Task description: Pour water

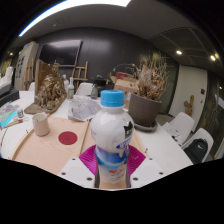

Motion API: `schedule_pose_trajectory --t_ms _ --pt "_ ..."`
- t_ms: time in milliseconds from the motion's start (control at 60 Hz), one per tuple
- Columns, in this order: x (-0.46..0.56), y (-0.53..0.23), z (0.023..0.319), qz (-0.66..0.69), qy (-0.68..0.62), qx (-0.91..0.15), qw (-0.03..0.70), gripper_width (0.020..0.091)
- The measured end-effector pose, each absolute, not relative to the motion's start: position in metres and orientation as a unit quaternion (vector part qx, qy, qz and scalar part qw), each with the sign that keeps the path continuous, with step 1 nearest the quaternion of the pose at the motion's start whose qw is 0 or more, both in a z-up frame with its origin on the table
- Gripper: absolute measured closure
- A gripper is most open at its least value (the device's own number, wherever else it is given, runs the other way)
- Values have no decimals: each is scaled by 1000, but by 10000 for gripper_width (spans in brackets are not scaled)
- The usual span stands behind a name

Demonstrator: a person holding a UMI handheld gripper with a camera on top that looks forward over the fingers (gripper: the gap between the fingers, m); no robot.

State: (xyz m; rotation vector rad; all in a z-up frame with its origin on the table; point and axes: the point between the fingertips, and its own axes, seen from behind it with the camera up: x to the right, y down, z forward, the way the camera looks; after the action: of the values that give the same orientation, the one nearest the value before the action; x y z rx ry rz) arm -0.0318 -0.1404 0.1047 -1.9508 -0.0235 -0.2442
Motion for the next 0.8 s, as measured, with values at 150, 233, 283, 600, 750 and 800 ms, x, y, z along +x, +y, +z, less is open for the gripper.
schedule_pose_trajectory --t_ms 150,233,283,600,750,800 --pt "-28 -104 161 -216 -50 -805 550 760" --pt "-39 -77 189 -281 -93 -785 545 761" --pt "-53 -58 203 -327 -129 -766 538 761" --pt "-171 40 200 -550 -410 -582 437 763" --pt "-198 56 177 -605 -503 -491 373 763" --pt "-204 58 173 -617 -525 -465 356 763"
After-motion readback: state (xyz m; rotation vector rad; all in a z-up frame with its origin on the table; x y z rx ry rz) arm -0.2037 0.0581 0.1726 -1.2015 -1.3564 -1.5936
